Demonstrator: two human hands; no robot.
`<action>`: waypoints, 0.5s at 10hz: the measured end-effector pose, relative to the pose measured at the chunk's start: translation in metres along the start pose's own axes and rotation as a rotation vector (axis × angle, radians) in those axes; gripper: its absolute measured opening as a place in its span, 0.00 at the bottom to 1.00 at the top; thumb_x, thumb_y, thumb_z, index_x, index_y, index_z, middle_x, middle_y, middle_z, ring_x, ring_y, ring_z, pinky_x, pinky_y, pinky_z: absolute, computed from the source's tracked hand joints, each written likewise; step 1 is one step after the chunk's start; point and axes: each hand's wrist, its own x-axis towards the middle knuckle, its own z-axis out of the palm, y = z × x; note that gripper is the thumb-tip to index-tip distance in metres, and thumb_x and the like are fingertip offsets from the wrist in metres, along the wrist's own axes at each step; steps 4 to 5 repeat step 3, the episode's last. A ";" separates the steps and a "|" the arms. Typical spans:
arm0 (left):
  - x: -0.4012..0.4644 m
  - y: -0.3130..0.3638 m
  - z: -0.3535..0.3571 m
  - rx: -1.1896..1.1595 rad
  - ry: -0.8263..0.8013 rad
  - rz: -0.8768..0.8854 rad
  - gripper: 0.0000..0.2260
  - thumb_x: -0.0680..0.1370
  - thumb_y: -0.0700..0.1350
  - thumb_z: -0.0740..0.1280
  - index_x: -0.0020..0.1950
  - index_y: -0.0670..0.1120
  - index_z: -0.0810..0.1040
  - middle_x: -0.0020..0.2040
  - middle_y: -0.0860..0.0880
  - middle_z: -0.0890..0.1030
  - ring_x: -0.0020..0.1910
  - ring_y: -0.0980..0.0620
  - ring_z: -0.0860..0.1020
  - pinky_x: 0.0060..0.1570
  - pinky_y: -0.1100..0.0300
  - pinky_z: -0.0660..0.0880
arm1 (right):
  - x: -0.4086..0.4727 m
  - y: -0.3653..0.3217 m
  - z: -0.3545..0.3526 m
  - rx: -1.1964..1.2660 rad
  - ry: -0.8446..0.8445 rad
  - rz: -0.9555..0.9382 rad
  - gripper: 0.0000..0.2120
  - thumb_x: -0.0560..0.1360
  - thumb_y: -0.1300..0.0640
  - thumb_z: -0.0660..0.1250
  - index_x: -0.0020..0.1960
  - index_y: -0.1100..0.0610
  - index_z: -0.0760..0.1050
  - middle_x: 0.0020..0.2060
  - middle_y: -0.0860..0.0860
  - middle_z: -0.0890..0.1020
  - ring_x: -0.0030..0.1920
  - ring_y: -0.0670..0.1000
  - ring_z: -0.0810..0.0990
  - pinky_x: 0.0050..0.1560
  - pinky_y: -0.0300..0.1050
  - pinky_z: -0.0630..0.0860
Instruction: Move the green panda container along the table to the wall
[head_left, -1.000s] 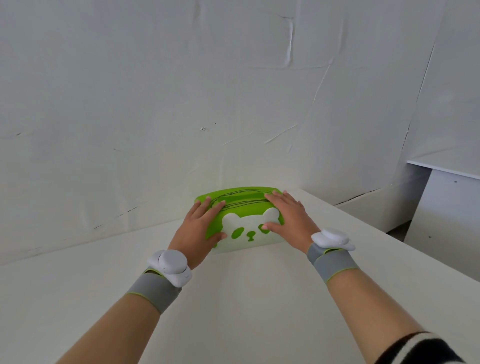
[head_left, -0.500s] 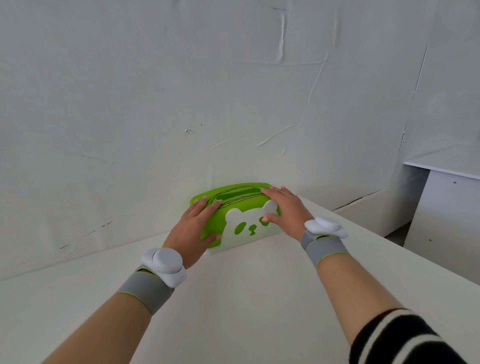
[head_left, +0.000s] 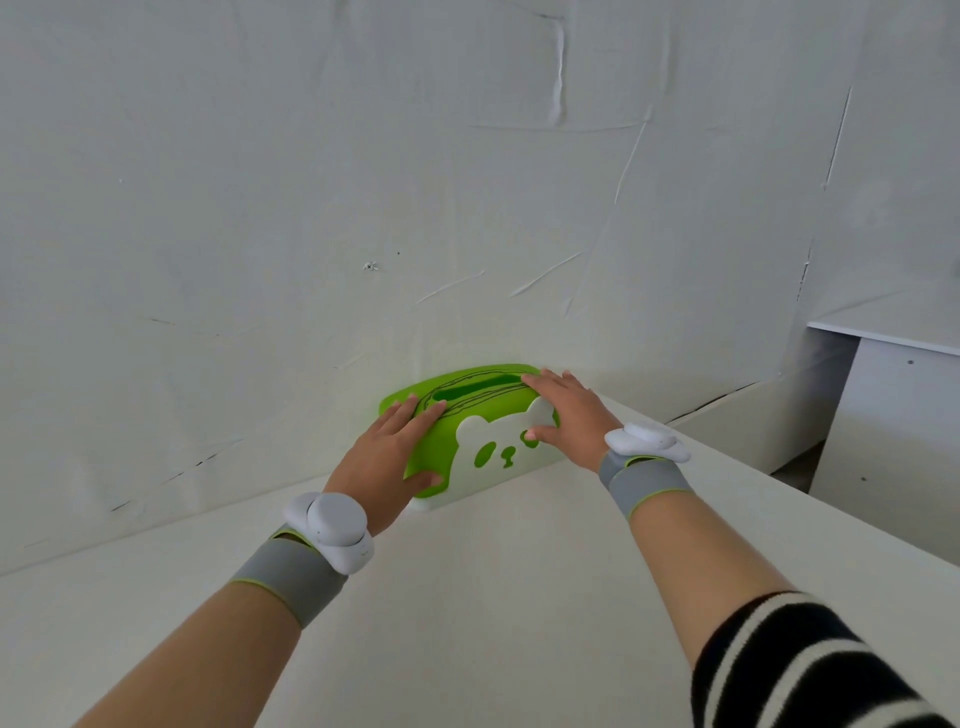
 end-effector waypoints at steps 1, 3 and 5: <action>-0.003 0.002 -0.005 -0.009 -0.020 -0.034 0.36 0.75 0.52 0.67 0.75 0.55 0.47 0.78 0.48 0.47 0.77 0.48 0.47 0.74 0.51 0.51 | -0.005 -0.005 -0.006 0.066 0.012 0.015 0.35 0.74 0.53 0.66 0.74 0.53 0.51 0.76 0.56 0.53 0.76 0.58 0.48 0.74 0.56 0.50; -0.019 0.004 -0.028 -0.068 0.073 -0.106 0.34 0.76 0.60 0.60 0.76 0.54 0.47 0.78 0.47 0.49 0.77 0.48 0.48 0.73 0.51 0.52 | -0.018 -0.021 -0.029 0.117 0.065 0.029 0.31 0.77 0.48 0.59 0.75 0.55 0.50 0.76 0.56 0.54 0.76 0.55 0.49 0.73 0.49 0.51; -0.019 0.004 -0.028 -0.068 0.073 -0.106 0.34 0.76 0.60 0.60 0.76 0.54 0.47 0.78 0.47 0.49 0.77 0.48 0.48 0.73 0.51 0.52 | -0.018 -0.021 -0.029 0.117 0.065 0.029 0.31 0.77 0.48 0.59 0.75 0.55 0.50 0.76 0.56 0.54 0.76 0.55 0.49 0.73 0.49 0.51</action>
